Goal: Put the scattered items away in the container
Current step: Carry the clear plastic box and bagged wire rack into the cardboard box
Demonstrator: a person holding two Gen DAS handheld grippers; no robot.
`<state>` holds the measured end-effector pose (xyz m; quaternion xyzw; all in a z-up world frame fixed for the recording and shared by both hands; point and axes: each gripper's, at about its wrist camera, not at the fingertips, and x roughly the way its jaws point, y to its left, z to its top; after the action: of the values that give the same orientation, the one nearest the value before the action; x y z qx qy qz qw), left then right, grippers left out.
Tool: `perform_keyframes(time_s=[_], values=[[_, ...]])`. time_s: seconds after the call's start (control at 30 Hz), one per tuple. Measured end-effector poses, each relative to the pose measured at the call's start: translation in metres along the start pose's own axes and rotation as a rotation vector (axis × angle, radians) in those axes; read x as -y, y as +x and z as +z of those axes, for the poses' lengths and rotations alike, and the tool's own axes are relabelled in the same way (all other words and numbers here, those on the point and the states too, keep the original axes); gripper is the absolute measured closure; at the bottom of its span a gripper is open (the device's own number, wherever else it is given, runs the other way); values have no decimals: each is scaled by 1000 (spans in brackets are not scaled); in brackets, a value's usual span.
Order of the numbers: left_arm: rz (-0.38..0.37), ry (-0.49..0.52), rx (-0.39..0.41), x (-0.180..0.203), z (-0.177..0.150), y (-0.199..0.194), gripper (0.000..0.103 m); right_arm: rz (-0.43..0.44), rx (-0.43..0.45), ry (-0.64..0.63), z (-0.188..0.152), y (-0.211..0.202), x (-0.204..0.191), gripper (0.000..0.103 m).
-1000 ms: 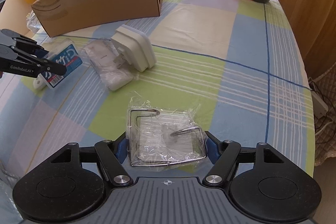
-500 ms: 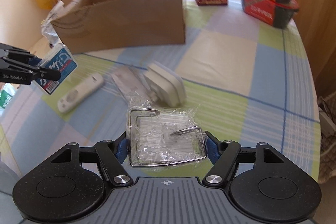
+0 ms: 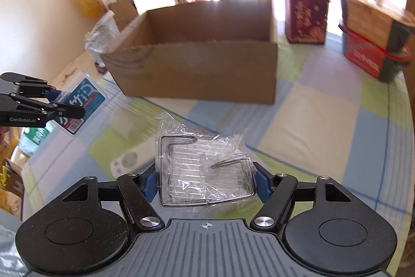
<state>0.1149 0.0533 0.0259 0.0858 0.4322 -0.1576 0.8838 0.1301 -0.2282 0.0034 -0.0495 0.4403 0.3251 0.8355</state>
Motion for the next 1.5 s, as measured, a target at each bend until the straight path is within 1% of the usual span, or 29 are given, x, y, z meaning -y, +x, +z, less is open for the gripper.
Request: perform_keyframes(time_s=[0.17, 0.33, 0.63, 0.73, 0.83, 0.9, 1.0, 1.2, 1.37, 1.5], values=[[18, 42, 15, -12, 17, -6, 76, 37, 19, -24, 29, 1, -1, 30], [29, 102, 32, -25, 45, -4, 76, 68, 42, -63, 67, 2, -1, 30], [46, 210, 63, -47, 99, 1, 76, 64, 75, -185, 148, 17, -6, 30], [46, 243, 62, -54, 115, 10, 76, 69, 76, -214, 172, 29, -9, 30], [46, 281, 49, -60, 131, 24, 76, 65, 57, -240, 190, 46, -12, 30], [41, 300, 34, -63, 140, 36, 76, 65, 38, -247, 199, 60, -11, 30], [39, 301, 3, -70, 152, 56, 76, 60, 3, -260, 208, 84, -8, 30], [24, 309, -64, -80, 163, 96, 76, 53, -56, -251, 218, 129, 7, 30], [27, 292, -124, -90, 172, 130, 76, 52, -97, -233, 225, 163, 17, 30], [31, 270, -156, -96, 178, 153, 76, 48, -121, -227, 230, 185, 21, 30]])
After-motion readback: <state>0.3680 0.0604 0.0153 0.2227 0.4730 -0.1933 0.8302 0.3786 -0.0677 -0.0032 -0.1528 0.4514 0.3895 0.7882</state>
